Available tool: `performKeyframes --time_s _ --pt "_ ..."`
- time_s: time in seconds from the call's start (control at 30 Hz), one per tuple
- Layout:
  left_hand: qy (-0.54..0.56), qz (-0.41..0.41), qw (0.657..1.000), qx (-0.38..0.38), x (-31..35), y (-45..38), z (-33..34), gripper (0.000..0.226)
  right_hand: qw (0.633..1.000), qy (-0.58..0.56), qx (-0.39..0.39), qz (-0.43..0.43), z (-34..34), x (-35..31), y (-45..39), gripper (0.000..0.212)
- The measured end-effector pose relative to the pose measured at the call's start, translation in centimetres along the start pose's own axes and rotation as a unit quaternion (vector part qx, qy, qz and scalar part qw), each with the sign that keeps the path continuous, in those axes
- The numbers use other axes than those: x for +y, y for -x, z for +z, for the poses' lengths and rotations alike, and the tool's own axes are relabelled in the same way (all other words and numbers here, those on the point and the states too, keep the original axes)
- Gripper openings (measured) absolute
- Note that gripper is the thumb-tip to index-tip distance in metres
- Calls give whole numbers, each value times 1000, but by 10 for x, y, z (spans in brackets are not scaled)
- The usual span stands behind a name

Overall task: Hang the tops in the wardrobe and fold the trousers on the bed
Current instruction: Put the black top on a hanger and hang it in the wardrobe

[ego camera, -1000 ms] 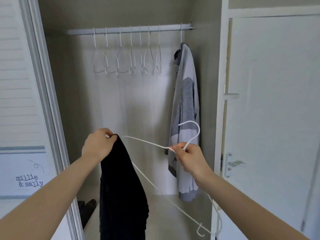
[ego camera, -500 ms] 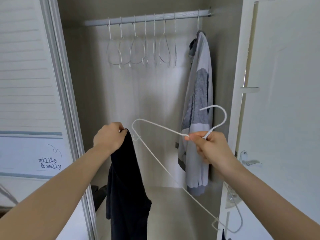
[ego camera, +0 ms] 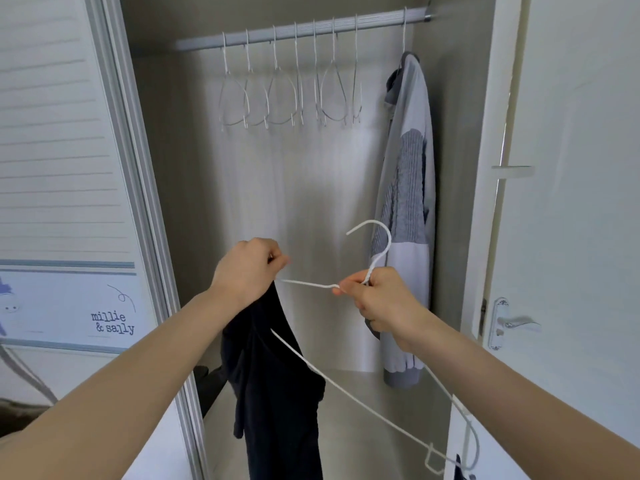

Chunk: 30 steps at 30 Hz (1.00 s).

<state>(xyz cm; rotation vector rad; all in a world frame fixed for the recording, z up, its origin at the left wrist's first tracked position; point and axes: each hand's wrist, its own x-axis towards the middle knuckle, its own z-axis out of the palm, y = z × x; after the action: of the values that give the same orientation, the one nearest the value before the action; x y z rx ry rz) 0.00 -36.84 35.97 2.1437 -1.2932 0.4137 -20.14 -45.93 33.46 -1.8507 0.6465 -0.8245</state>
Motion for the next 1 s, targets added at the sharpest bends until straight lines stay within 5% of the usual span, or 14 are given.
performKeyframes --time_s 0.07,0.13,0.43,0.67,1.0 --pt "29 -17 998 -56 -8 -1 -10 12 1000 5 9 -10 -4 0 -1 24" --pt "-25 0 996 -86 -17 -4 -15 27 1000 -3 5 -11 -7 2 -2 25" --pt "-262 135 956 -9 -30 -2 -15 7 998 6 -56 15 -1 0 4 23" --pt "-169 309 928 125 -15 19 1 27 993 25 -104 50 24 4 7 17" --pt "-123 260 947 144 -56 20 -18 37 997 -14 -65 33 -18 -21 0 19"
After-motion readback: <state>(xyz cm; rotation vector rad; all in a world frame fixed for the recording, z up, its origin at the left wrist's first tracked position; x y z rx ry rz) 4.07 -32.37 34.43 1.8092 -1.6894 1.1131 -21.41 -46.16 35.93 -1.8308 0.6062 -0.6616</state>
